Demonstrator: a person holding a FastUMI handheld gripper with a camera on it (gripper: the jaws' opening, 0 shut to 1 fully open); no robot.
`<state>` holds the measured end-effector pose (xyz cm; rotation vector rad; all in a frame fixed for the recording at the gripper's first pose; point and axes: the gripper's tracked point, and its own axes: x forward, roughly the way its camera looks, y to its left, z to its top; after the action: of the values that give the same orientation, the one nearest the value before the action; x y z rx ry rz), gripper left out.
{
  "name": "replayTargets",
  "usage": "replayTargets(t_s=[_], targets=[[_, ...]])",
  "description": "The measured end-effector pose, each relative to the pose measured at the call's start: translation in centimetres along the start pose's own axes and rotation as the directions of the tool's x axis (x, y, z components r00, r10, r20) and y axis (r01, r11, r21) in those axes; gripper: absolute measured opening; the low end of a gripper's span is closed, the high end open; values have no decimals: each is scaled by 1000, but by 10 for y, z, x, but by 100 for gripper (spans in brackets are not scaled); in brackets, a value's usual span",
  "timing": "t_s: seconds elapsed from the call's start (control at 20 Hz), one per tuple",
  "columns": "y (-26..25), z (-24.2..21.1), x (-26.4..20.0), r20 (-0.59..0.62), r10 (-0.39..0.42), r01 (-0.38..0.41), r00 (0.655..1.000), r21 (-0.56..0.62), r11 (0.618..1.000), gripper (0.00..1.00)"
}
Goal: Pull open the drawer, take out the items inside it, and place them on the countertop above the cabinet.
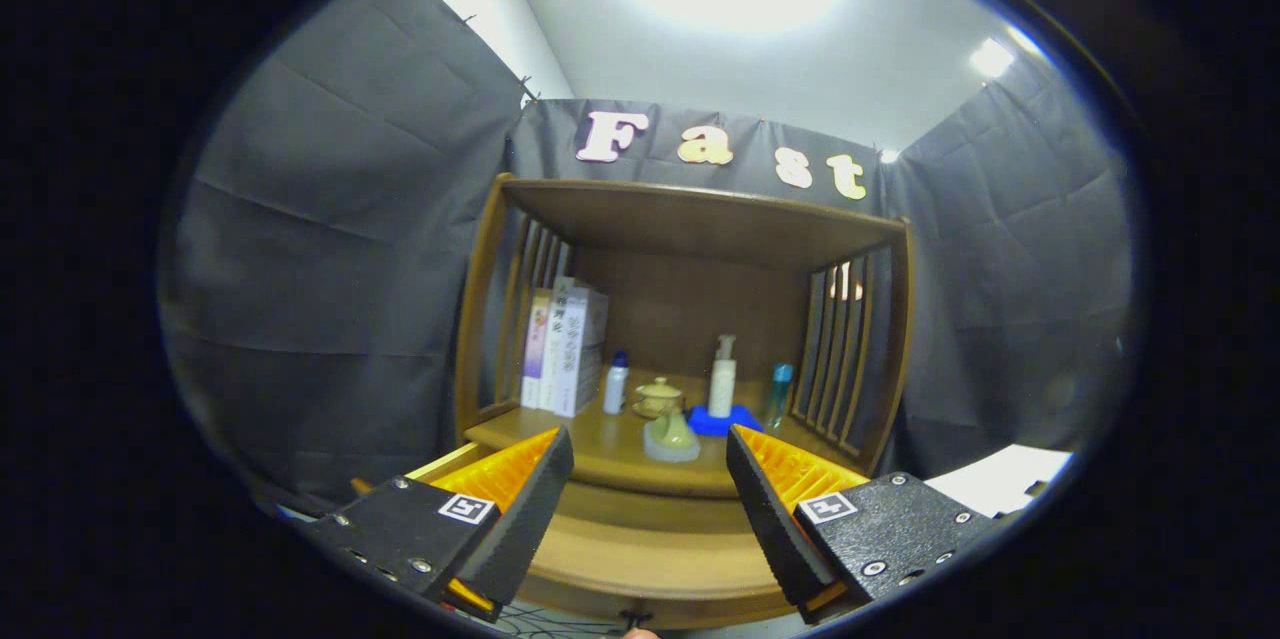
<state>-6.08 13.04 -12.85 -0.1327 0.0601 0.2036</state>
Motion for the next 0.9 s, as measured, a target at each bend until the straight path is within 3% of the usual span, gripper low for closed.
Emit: replayTargets(t_s=[0.3, 0.45, 0.9], targets=[[8, -89, -49, -107, 18, -20, 994, -20, 1000, 95], [-5, -117, -51, -160, -33, 36, 987, 15, 999, 95], [-17, -150, -34, -202, -61, 66, 978, 21, 998, 95]])
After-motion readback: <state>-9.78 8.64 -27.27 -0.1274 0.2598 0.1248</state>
